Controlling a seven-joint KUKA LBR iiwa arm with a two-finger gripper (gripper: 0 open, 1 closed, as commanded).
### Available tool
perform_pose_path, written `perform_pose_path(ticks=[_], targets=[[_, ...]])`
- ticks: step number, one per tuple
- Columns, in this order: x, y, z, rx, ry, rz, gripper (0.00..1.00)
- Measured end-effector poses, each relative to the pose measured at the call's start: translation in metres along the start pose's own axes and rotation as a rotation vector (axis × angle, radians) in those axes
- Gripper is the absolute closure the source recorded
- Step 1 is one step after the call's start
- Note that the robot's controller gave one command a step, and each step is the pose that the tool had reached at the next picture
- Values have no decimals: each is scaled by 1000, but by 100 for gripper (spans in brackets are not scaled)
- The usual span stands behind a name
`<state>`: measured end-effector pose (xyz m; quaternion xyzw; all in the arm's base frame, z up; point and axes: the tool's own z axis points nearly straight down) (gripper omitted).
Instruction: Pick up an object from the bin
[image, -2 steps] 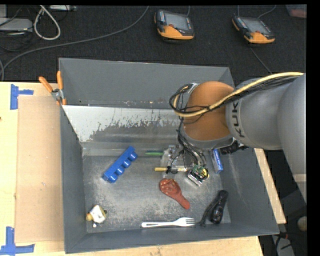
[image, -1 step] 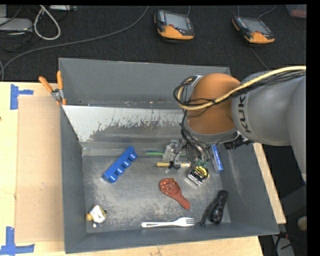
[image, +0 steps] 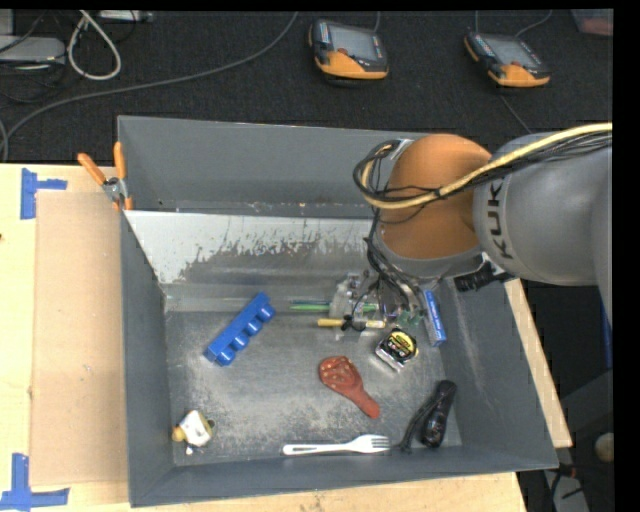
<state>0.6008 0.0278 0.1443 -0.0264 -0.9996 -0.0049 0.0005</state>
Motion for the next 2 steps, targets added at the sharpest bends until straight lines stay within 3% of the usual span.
perform_pose_path(ticks=[2], targets=[[0,0,-31,-1,-1,3,100]])
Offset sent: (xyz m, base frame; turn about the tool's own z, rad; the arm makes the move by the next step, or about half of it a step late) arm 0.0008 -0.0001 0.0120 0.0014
